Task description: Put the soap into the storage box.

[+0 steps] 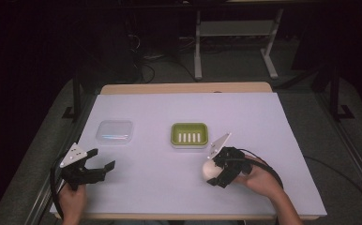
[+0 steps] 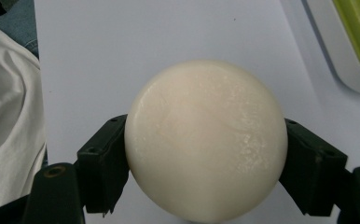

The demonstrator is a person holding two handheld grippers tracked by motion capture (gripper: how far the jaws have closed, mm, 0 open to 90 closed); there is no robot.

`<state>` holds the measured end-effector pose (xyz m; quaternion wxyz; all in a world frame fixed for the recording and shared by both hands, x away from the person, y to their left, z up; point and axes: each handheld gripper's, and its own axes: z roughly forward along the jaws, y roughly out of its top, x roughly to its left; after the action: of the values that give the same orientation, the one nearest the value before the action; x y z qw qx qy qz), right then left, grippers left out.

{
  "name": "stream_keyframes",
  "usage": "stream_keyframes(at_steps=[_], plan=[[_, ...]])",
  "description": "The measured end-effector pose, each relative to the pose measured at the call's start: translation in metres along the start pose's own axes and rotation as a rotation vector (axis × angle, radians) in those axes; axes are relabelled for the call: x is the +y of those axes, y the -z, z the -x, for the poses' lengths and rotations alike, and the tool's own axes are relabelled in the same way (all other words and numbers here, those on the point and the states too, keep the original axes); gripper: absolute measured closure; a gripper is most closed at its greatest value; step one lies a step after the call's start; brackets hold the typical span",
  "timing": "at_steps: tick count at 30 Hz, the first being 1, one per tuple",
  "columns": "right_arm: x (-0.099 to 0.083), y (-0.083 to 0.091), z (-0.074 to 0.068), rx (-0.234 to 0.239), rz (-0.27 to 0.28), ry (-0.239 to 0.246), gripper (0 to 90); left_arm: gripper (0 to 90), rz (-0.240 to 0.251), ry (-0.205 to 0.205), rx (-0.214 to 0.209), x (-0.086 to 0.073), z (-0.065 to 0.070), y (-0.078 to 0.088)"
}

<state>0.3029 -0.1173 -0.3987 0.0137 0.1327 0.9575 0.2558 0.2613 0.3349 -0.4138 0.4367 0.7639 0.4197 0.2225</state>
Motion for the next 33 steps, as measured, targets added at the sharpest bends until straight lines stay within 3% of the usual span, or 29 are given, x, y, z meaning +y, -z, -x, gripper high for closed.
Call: stream_keyframes(at_steps=[33], plan=[[0.029,0.015,0.026,-0.003,0.031,0.007,23.9,14.5,0.003,-0.005,0.0,0.0,-0.001,0.001]])
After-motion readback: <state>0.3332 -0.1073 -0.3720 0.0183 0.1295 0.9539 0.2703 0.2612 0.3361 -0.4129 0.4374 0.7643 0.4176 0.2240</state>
